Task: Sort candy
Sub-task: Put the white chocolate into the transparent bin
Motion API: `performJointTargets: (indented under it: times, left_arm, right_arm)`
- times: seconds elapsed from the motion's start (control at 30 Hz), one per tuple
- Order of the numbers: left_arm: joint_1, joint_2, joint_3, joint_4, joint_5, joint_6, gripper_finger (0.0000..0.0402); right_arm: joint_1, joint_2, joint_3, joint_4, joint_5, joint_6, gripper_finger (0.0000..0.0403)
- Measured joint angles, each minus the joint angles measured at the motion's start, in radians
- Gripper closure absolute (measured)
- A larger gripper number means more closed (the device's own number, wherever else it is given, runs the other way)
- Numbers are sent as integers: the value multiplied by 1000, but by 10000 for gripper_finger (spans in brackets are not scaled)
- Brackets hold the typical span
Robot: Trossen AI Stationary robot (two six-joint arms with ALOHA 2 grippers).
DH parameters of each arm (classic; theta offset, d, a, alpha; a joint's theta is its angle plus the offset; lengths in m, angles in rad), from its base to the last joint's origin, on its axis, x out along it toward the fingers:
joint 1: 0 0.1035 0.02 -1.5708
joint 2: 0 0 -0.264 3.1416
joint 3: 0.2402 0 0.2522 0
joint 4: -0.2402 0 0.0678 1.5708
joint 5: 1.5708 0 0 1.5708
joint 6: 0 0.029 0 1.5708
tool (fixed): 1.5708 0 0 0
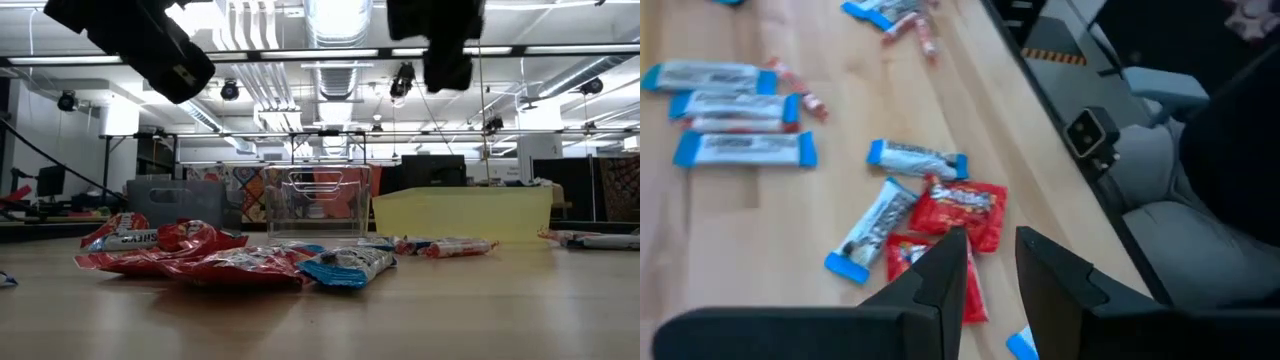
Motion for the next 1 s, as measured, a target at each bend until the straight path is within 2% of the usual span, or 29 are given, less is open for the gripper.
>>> performJointTargets:
  times: [0.2, 0.43, 0.63, 0.77, 0.93, 1.0]
  left_arm:
    - [-34, 63, 0, 93, -2, 55, 316]
    - [-44, 186, 0, 207, -40, 194, 241]
    - [-44, 334, 0, 321, -86, 302, 206]
    - [-44, 422, 0, 405, -90, 331, 209]
    - [-40, 513, 0, 464, -177, 346, 217]
    - [-35, 542, 0, 487, -181, 345, 219]
  right_arm:
    - [200, -12, -35, -1, 18, 142, 285]
    - [345, -12, -46, -1, 96, 291, 262]
    - [383, -12, -46, -1, 162, 343, 243]
    - [383, -12, -46, -1, 162, 354, 237]
    - [383, -12, -46, -1, 169, 356, 236]
    - [383, -12, -46, -1, 185, 356, 236]
